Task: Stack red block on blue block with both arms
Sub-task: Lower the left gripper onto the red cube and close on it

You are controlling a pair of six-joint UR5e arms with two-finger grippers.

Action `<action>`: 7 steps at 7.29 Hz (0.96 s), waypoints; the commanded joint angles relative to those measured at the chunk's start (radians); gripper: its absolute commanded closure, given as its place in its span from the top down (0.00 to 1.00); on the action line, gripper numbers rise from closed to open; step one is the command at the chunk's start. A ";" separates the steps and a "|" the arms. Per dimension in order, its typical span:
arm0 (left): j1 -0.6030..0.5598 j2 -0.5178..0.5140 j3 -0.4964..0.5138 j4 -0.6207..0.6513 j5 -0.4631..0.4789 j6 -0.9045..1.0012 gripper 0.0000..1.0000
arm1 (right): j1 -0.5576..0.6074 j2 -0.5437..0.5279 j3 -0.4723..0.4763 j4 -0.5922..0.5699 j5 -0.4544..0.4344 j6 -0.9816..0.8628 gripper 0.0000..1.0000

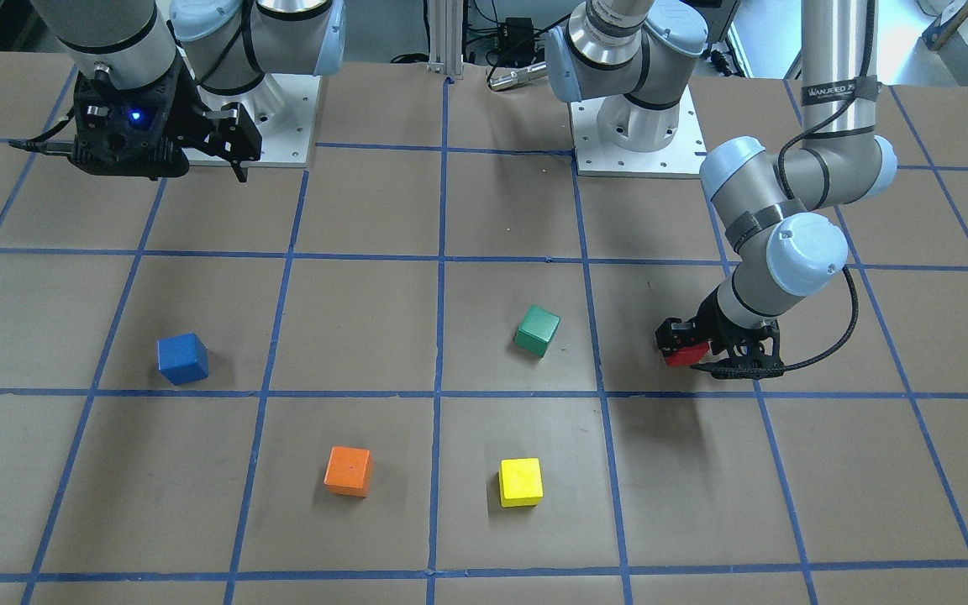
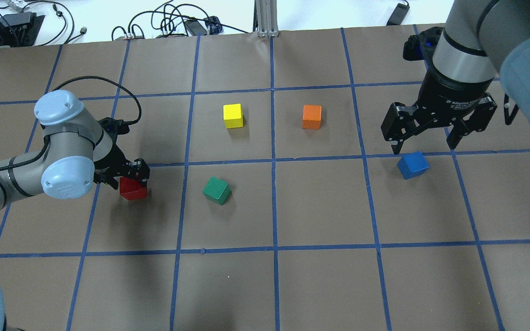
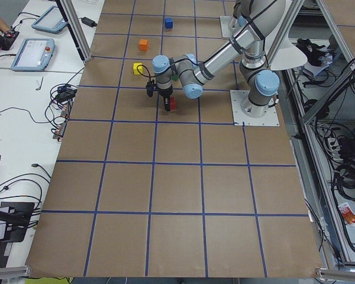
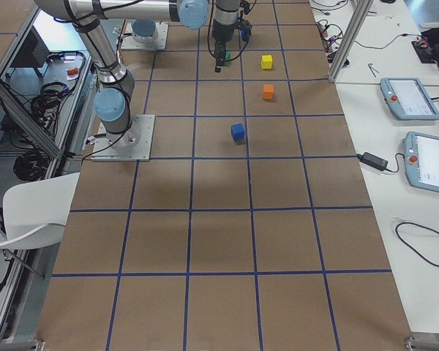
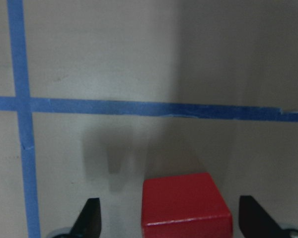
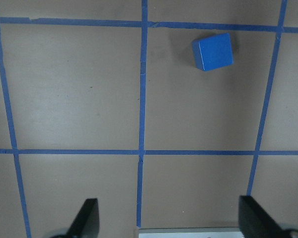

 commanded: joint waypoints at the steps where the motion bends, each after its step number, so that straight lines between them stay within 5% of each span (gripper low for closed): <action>1: -0.023 0.006 0.008 -0.006 -0.006 -0.006 0.00 | 0.001 0.000 0.001 0.002 0.000 0.000 1.00; 5: -0.328 -0.026 0.306 -0.199 -0.034 -0.218 0.00 | 0.001 0.000 0.001 0.000 0.000 0.009 1.00; 7: -0.455 -0.099 0.352 -0.184 -0.111 -0.387 0.00 | 0.001 0.000 0.002 -0.003 -0.002 0.003 1.00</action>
